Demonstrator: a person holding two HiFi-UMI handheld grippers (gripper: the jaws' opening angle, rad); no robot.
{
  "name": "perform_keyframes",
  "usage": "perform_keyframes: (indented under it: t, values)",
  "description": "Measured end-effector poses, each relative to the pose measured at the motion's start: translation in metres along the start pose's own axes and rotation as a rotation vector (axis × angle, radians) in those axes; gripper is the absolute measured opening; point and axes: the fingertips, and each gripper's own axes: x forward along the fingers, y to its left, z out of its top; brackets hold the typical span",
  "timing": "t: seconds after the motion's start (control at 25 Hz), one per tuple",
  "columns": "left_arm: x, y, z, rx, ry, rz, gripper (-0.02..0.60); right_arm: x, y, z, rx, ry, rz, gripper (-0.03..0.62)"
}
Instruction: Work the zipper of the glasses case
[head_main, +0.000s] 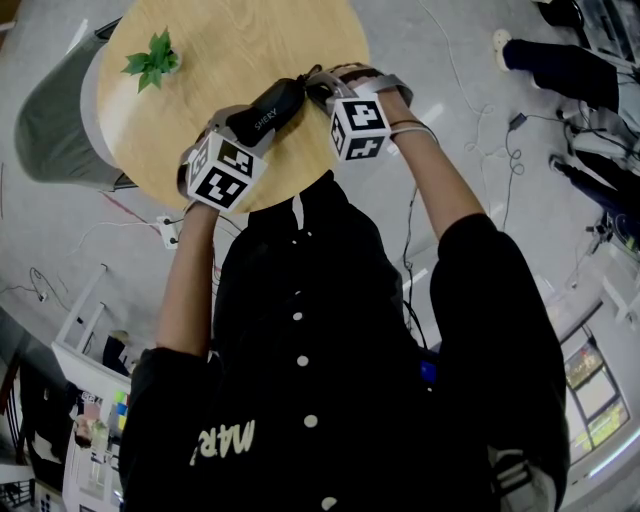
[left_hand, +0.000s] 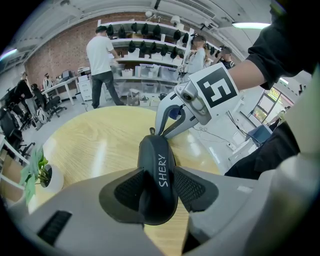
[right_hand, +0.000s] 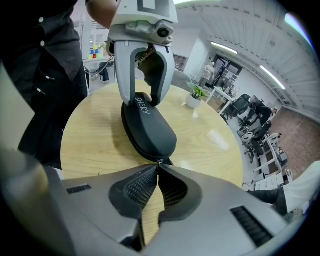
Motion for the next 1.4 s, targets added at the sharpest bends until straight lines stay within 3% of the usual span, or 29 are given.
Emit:
perform_keyframes:
  t: [0.76, 1.4]
  values:
    - [0.0, 0.001, -0.001, -0.009, 0.012, -0.005, 0.183, -0.004, 0.014, 0.002, 0.065, 0.054, 0.018, 0.006]
    - [0.0, -0.001, 0.0, -0.02, 0.077, -0.043, 0.183, -0.008, 0.03, 0.009, 0.29, 0.124, -0.041, 0.006]
